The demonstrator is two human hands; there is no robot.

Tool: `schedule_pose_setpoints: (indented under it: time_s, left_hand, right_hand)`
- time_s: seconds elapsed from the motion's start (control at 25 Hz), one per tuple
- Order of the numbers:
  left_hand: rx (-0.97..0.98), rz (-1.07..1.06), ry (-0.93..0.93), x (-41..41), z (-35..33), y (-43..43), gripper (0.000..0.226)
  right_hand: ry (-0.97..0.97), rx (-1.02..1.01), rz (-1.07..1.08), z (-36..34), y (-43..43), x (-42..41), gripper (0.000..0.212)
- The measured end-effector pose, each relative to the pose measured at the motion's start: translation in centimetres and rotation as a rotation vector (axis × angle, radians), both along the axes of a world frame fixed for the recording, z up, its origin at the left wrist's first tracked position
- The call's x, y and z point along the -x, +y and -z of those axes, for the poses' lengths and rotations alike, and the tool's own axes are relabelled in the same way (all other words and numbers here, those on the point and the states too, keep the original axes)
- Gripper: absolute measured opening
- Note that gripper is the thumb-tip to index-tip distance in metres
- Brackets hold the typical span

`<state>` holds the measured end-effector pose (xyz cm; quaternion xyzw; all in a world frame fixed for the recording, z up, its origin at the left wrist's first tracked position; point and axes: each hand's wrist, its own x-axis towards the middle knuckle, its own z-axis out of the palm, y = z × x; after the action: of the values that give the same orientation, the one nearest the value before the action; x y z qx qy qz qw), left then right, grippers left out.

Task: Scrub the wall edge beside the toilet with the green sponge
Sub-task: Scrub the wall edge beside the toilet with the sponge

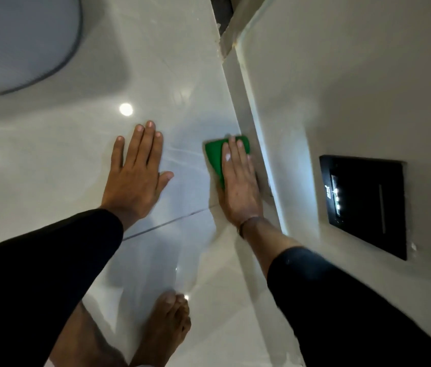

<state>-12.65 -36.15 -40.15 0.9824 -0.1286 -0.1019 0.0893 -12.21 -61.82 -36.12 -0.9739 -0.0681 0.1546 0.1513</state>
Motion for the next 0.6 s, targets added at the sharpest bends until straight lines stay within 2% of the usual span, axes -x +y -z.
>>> schedule_pose_setpoints:
  time_s: [0.16,0.36,0.48,0.6]
  left_hand:
    - [-0.005,0.003,-0.036,0.1,0.7,0.2,0.081]
    - [0.02,-0.001,-0.055,0.1,0.8,0.3,0.08]
    - [0.019,0.003,-0.064,0.1,0.8,0.1,0.08]
    - [0.033,0.002,-0.058,0.2,0.7,0.1,0.08]
  right_hand:
    - [0.09,0.062,0.03,-0.4,-3.6,10.1,0.083]
    - [0.196,0.136,0.07,-1.4,-6.5,19.8,0.073]
    - [0.197,0.154,0.087,-1.5,-6.2,19.6,0.072]
    - [0.151,0.119,0.09,-1.0,-4.0,14.6,0.077]
